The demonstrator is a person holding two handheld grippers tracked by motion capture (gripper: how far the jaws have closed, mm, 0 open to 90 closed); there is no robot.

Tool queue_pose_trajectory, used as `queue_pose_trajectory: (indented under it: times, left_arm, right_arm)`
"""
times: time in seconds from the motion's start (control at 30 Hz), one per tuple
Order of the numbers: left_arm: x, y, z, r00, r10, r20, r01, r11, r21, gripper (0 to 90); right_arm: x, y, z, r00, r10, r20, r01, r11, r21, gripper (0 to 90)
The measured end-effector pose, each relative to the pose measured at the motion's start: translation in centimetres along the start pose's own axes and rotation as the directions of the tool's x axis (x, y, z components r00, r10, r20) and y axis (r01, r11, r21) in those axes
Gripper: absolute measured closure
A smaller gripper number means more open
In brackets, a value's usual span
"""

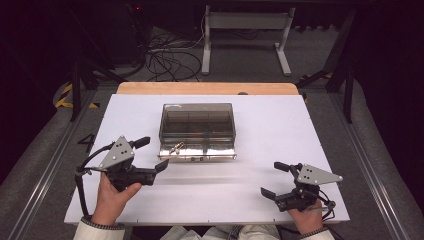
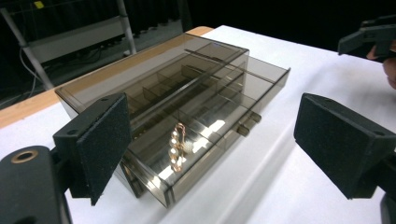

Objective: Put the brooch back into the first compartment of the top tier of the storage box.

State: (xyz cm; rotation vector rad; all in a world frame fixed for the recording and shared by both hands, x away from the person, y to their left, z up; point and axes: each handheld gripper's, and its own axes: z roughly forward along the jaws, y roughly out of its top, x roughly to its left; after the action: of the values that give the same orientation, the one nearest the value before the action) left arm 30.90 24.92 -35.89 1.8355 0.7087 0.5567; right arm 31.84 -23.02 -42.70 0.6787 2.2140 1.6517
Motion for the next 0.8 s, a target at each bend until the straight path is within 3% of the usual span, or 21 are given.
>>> queue_pose_trajectory:
  times: [0.23,0.37,0.67,0.8]
  left_arm:
    - [-0.2,-1.7,-1.0,0.9991,-0.002,-0.042,0.002,1.0,-0.006,13.2]
    - [-0.2,-2.8,-1.4,0.999,-0.01,-0.045,0.009,0.9999,-0.011,13.6]
    - [0.2,-5.4,-2.3,0.9978,-0.063,0.022,0.063,0.9977,-0.025,13.0]
    - [0.4,-6.3,-2.6,0.9984,-0.053,0.018,0.053,0.9979,-0.035,13.0]
  right_arm:
    - [0.0,0.0,0.0,1.0,-0.003,-0.001,0.003,1.0,-0.001,3.3]
    - [0.0,0.0,0.0,1.0,-0.002,-0.002,0.002,1.0,0.0,3.3]
    - [0.0,0.0,0.0,1.0,-0.002,0.0,0.002,1.0,0.001,3.3]
    - [0.0,0.0,0.0,1.0,-0.004,0.001,0.004,1.0,0.001,3.3]
